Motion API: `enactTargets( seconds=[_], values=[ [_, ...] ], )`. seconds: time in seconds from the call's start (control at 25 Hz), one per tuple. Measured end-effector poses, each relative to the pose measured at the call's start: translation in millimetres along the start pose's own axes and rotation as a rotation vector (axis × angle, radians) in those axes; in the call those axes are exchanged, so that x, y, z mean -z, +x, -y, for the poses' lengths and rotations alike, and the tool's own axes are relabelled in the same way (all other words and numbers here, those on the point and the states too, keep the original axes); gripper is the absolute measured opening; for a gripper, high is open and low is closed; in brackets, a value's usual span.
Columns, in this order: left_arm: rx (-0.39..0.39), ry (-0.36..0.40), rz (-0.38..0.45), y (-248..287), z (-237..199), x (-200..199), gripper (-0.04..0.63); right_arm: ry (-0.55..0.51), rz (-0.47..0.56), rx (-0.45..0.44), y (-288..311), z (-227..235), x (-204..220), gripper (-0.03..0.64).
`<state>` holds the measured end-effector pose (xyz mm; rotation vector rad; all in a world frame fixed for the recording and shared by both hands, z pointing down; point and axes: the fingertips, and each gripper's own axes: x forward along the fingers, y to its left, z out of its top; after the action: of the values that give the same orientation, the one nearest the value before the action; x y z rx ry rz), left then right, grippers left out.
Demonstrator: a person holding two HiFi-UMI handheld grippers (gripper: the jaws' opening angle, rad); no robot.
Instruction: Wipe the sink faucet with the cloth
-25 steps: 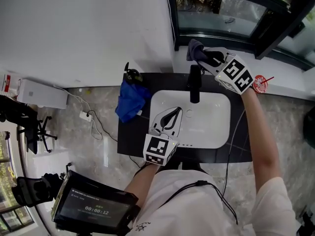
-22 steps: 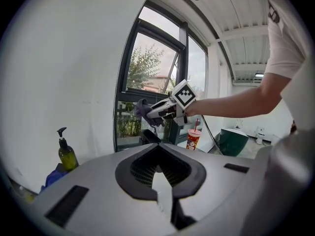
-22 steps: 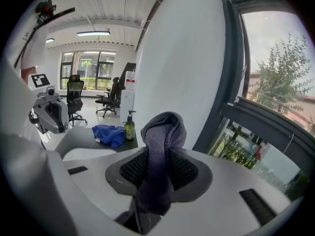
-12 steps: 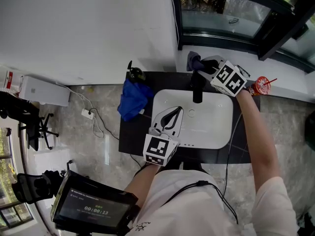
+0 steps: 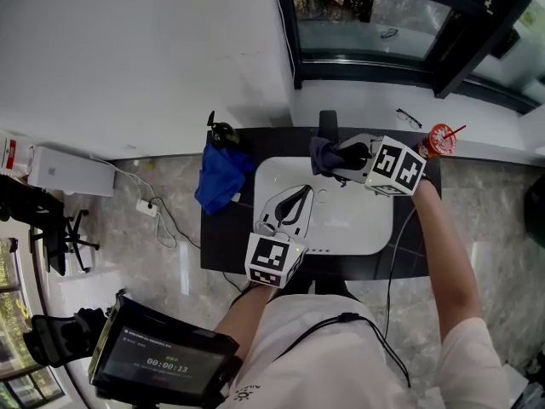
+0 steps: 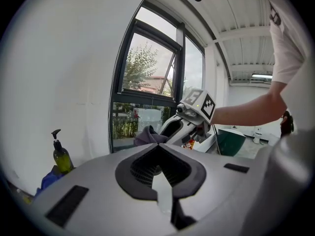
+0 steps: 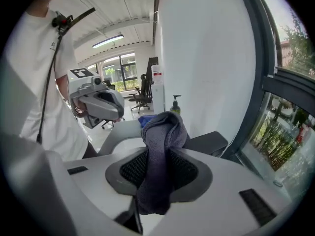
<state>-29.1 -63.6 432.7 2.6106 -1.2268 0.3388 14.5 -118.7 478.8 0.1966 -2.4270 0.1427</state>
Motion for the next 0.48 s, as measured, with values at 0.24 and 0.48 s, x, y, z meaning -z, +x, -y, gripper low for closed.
enactTargets(
  seconds=[0.24, 0.48],
  values=[
    [0.003, 0.005, -0.005, -2, 3, 3, -0.006, 0.044, 0.068, -0.048, -15, -19, -5, 0.115],
    [-0.014, 0.006, -0.003, -7, 1, 3, -0.006, 0.012, 0.129, 0.191, -28, 56, -29, 0.115]
  ],
)
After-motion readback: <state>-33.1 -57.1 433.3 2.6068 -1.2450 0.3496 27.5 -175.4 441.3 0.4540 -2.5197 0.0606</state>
